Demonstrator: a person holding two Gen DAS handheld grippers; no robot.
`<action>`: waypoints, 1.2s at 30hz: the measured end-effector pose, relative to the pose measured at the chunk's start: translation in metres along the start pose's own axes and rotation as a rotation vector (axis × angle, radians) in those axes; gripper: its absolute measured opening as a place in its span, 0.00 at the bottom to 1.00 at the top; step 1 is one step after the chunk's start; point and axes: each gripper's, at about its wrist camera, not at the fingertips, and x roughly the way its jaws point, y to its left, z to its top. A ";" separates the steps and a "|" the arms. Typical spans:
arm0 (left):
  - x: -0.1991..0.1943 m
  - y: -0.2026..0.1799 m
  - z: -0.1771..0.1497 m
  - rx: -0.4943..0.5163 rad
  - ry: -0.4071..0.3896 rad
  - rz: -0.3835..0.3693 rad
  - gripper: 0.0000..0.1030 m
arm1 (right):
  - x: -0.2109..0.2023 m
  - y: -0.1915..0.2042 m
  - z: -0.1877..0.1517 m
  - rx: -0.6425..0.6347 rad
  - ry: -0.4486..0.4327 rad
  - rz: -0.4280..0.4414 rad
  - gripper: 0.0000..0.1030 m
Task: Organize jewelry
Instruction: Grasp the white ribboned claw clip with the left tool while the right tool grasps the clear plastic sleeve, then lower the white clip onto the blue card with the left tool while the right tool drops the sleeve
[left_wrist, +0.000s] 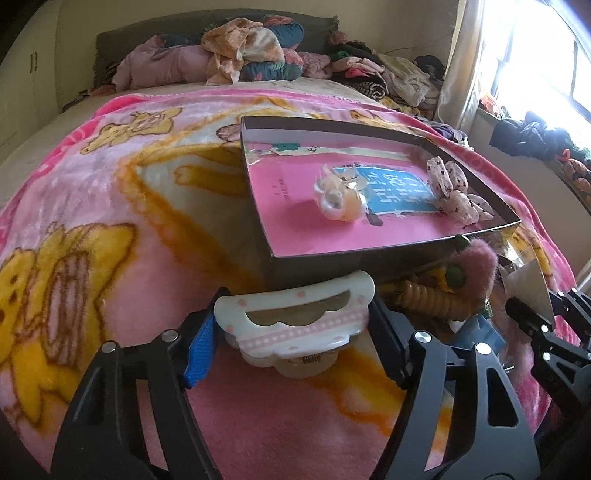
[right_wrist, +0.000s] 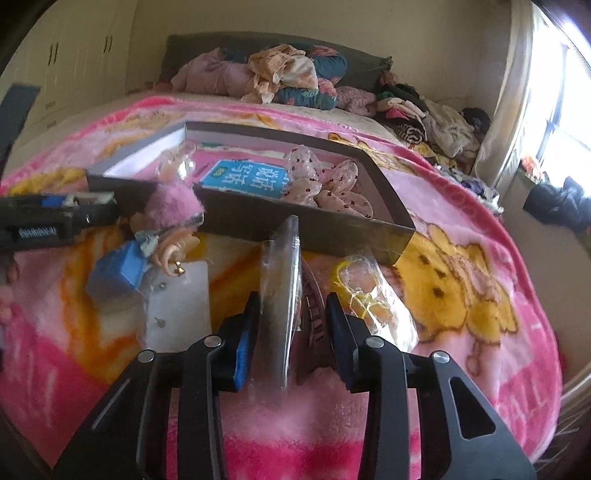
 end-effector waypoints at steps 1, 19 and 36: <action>0.000 0.001 0.000 -0.004 0.002 -0.004 0.61 | 0.001 -0.004 0.000 0.036 0.017 0.023 0.34; -0.019 -0.001 -0.002 0.003 -0.007 -0.040 0.61 | -0.026 -0.038 -0.009 0.214 -0.016 0.099 0.24; -0.037 -0.024 0.024 0.033 -0.071 -0.091 0.61 | -0.045 -0.072 0.001 0.322 -0.082 0.131 0.21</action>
